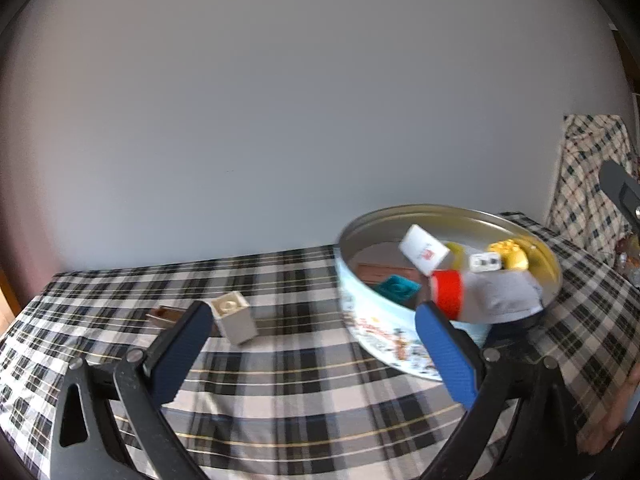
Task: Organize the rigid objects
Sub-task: 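Move both open tools toward the cream duplo brick and brown comb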
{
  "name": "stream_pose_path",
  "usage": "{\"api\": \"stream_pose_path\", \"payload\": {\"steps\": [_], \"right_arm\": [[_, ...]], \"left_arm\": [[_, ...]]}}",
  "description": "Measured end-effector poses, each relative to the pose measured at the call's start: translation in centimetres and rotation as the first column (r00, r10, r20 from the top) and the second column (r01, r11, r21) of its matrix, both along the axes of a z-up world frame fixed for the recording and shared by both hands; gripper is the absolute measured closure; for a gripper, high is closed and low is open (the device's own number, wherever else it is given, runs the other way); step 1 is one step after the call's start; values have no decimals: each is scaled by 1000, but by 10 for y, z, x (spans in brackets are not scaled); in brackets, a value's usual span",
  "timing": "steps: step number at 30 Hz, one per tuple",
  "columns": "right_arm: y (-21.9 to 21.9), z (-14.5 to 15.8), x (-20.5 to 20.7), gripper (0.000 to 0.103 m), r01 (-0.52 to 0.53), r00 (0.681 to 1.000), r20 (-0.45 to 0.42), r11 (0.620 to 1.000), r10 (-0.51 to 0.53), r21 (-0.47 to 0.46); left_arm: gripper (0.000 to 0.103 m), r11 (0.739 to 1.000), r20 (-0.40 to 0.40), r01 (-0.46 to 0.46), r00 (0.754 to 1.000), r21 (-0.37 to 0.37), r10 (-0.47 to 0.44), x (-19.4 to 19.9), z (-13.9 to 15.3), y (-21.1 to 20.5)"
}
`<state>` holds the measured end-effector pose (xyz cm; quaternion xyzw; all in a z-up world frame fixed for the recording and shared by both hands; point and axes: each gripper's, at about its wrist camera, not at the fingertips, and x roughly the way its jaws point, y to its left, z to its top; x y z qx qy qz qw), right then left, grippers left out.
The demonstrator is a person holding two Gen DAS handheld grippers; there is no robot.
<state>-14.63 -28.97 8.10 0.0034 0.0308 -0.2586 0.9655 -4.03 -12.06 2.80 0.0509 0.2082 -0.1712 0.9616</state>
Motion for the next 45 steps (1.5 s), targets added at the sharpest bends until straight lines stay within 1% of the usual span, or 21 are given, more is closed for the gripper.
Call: {"api": "stream_pose_path", "payload": {"steps": [2, 5, 7, 9, 14, 24, 30, 36, 42, 45], "right_arm": [[6, -1, 5, 5, -11, 1000, -5, 1000, 11, 15], [16, -5, 14, 5, -55, 998, -25, 995, 57, 84], [24, -8, 21, 5, -75, 996, -45, 991, 80, 109], [35, -10, 28, 5, -99, 992, -60, 989, 106, 108], [65, -13, 45, 5, -155, 983, -88, 985, 161, 72], [99, -17, 72, 5, -220, 969, -99, 972, 227, 81], [109, -22, 91, 5, -242, 960, -122, 965, 253, 97], [109, -28, 109, 5, -259, 947, -157, 956, 280, 138], [116, -37, 130, 5, -275, 926, -220, 947, 307, 164], [127, -37, 135, 5, -291, 915, -237, 941, 326, 170]], "left_arm": [[0, 1000, 1, -16, 1000, 0, 16, 5, -1, 9], [0, 999, 5, -42, 999, 3, 42, 12, -2, 23], [1, 998, 7, -55, 998, 4, 55, 16, -2, 30], [1, 998, 10, -68, 998, 8, 67, 19, -3, 38], [1, 995, 19, -94, 995, 23, 94, 27, -4, 58], [1, 986, -9, -164, 986, 8, 164, 47, -7, 99], [1, 980, -23, -200, 980, 6, 200, 58, -9, 119], [1, 970, -40, -242, 969, 10, 242, 70, -12, 136], [1, 960, -62, -278, 958, 11, 279, 79, -14, 150], [1, 955, -65, -297, 953, 16, 297, 84, -15, 158]]}}
